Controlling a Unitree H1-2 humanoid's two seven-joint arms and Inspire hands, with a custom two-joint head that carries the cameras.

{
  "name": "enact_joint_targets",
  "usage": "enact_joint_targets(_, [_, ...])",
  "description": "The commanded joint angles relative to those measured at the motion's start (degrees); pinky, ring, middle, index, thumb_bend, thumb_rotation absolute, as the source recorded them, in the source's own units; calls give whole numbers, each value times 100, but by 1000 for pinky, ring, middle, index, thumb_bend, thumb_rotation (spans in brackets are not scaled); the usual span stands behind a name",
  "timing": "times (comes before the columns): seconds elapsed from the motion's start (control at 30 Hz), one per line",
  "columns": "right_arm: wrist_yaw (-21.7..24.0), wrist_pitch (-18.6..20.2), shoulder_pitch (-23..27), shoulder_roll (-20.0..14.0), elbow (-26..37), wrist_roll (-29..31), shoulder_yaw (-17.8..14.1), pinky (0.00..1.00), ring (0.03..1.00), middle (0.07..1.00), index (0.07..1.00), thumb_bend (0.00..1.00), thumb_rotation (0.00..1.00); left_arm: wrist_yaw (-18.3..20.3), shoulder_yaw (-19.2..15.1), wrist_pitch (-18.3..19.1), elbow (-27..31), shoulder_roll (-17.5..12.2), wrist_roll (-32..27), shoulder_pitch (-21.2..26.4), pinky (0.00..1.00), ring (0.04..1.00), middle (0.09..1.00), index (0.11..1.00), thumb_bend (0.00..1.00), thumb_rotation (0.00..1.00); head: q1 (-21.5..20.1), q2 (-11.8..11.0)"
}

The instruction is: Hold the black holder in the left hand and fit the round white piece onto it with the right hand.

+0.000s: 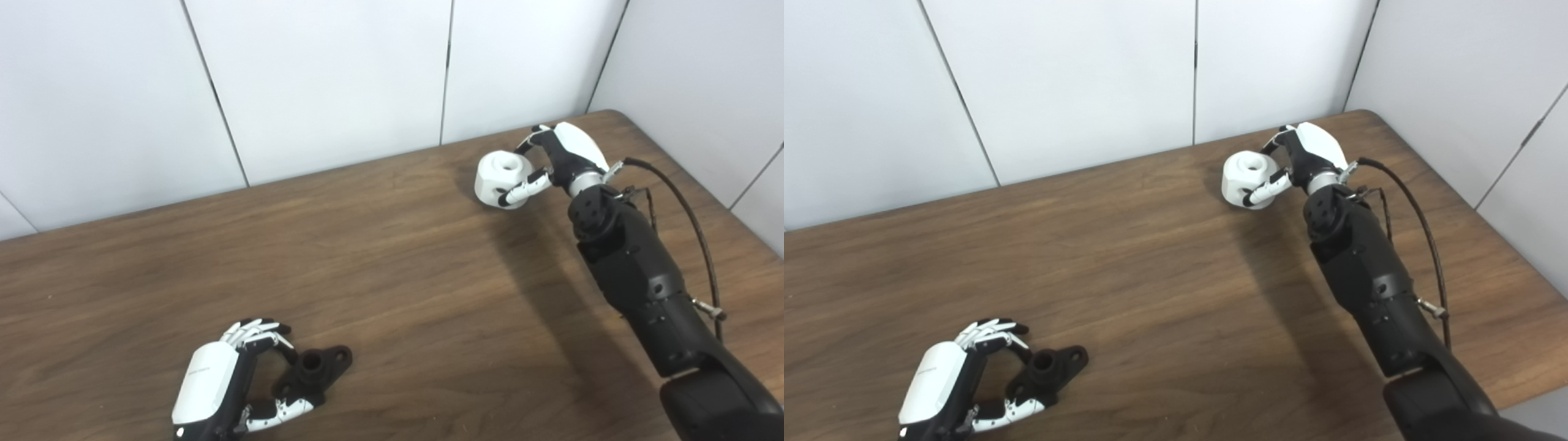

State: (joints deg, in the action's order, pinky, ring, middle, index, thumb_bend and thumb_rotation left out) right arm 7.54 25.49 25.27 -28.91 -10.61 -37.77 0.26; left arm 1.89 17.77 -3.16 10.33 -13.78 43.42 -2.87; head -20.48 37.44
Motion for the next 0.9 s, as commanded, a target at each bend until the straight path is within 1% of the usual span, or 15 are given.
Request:
enact_joint_targets(0.0, [-182,-262,153,-216,61,21,33,1000,1000,908,489,526,140,59,30,38,-56,-3,44,-32,895,826,754,484,520,43,-1,3])
enact_joint_targets(0.17, [-281,-418,116,-250,12,114,103,1000,1000,880,487,524,137,98,34,93,-2,14,55,-42,895,826,756,484,520,44,-12,13])
enact_joint_targets(0.4, [-285,-503,80,-295,17,134,137,1000,992,872,488,523,137,75,47,83,1,39,83,-34,892,827,756,484,520,44,19,6])
enact_joint_targets(0.5, [-305,-522,54,-291,74,154,124,1000,992,874,488,523,137,51,57,76,8,60,110,-40,892,827,756,484,520,44,98,1])
enact_joint_targets(0.57, [-328,-559,14,-275,195,186,104,1000,996,877,487,523,137,57,67,84,23,69,130,-42,893,828,757,484,521,44,123,4])
enact_joint_targets(0.63, [-256,-499,-25,-269,405,195,115,996,999,879,486,524,137,52,76,76,17,80,152,-40,893,826,756,484,521,44,188,3])
enact_joint_targets(0.87, [317,-239,-177,-320,1334,128,331,960,985,879,486,524,143,39,92,81,-28,109,228,-24,893,829,758,484,521,46,353,33])
